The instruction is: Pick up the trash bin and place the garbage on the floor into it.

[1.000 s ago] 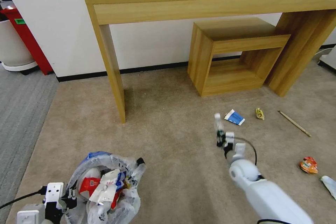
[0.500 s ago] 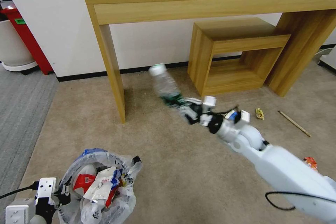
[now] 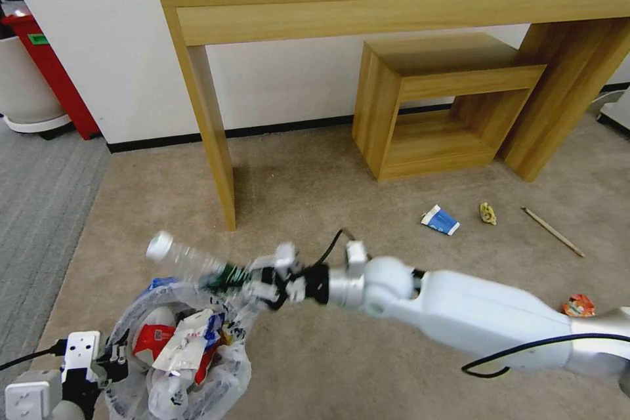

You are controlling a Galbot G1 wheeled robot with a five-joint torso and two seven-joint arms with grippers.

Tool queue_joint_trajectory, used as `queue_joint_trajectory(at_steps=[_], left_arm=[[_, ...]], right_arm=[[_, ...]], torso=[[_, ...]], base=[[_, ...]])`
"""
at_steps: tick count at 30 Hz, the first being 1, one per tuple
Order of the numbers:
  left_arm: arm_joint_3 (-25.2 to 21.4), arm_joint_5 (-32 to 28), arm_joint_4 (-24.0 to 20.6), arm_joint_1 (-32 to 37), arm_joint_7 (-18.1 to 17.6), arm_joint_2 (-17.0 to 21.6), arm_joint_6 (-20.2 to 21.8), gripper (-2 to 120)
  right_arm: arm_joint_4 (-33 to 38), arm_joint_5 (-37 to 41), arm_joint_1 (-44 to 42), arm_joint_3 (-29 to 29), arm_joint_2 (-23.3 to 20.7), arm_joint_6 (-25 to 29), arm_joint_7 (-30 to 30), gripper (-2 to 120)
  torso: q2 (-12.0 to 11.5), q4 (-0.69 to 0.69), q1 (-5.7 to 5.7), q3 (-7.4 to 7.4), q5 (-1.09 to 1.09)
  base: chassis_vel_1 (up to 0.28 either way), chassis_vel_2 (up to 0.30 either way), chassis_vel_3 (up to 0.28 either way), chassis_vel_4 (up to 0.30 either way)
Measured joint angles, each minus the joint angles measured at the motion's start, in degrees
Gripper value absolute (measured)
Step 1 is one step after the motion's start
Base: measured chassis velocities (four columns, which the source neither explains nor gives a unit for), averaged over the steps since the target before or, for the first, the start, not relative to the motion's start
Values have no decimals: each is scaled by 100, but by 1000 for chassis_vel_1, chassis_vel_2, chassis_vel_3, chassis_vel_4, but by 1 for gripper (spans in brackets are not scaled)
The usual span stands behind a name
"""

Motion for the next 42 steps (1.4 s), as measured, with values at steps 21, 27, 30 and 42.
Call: queue_joint_trajectory(at_steps=[21,27,30,42], left_arm=[[-74,-53,-252,156,22,-250,-9,0],[-34,-3,-331,223,60,-289,-13,0],[-63,10,-344,294,63,-304,-14,0],[-60,187,-345,297,65,-433,-87,0]], right_arm=[[-1493,-303,-338,-484,1436,310,142,12],[-1541,-488,-513,-451,1259,413,115,10],[-1530,-569,-540,-432,1211,490,205,10],[-1370,-457,-369,-201,1199,330,262,49]], torso=[[0,-1,0,0,1],[0,-2,0,0,2],[0,0,0,0,1],[0,-1,0,0,2]], base=[[0,0,0,0],[0,0,0,0],[0,0,0,0],[0,0,0,0]])
